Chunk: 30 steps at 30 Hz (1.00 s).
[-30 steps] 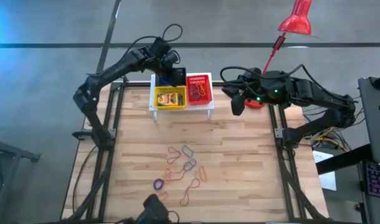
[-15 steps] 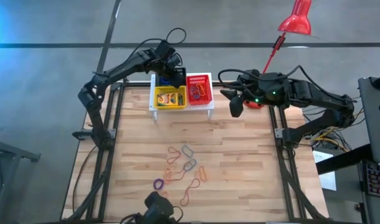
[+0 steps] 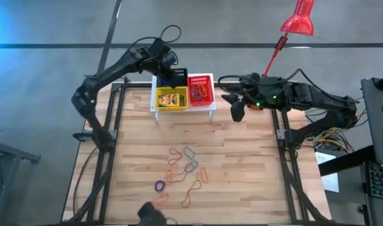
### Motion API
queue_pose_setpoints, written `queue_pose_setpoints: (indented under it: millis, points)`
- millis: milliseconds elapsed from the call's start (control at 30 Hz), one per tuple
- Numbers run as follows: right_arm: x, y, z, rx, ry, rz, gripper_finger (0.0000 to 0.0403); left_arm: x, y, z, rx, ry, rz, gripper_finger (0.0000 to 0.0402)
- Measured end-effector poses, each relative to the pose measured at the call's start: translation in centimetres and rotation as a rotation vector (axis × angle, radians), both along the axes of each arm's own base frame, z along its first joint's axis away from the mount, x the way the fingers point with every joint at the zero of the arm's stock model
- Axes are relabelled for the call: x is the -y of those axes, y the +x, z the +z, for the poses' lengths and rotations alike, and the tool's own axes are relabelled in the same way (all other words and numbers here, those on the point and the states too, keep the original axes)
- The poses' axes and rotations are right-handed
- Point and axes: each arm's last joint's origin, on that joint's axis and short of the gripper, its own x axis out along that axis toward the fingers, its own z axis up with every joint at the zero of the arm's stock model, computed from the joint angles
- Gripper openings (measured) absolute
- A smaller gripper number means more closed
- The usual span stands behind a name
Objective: Pick & Place Office Desk Supplies
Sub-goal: Put the purple spring keychain into the black basket on the shelf
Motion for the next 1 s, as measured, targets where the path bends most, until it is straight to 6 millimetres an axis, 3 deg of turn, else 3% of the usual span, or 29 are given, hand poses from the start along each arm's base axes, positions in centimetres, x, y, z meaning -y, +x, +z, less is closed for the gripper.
queue_pose_setpoints:
  millis: [133,300,500,700,867,1000]
  points:
    - [0.0,0.8,-1.9,-0.034,0.003,0.000,0.0182,3.2,-1.1,2.7,0.025,0.015,-0.052,0.0139]
    - [-0.1,2.5,-5.0,0.001,0.022,0.040,0.0182,8.7,-2.0,6.1,0.088,0.057,-0.181,0.0125]
    - [-0.5,4.0,-8.2,0.077,0.066,0.175,0.0182,16.8,-1.2,7.5,0.068,0.131,-0.387,0.0122]
    - [-0.4,4.2,-9.6,0.043,0.020,0.207,0.0182,25.5,-0.7,5.7,-0.069,0.127,-0.497,0.0122]
    - [-0.3,4.2,-9.5,0.019,-0.049,0.233,0.0182,31.7,-1.7,2.2,-0.140,-0.050,-0.414,0.0122]
    - [-0.2,4.1,-8.5,0.036,-0.099,0.251,0.0182,35.3,-3.0,-1.4,-0.203,-0.154,-0.318,0.0122]
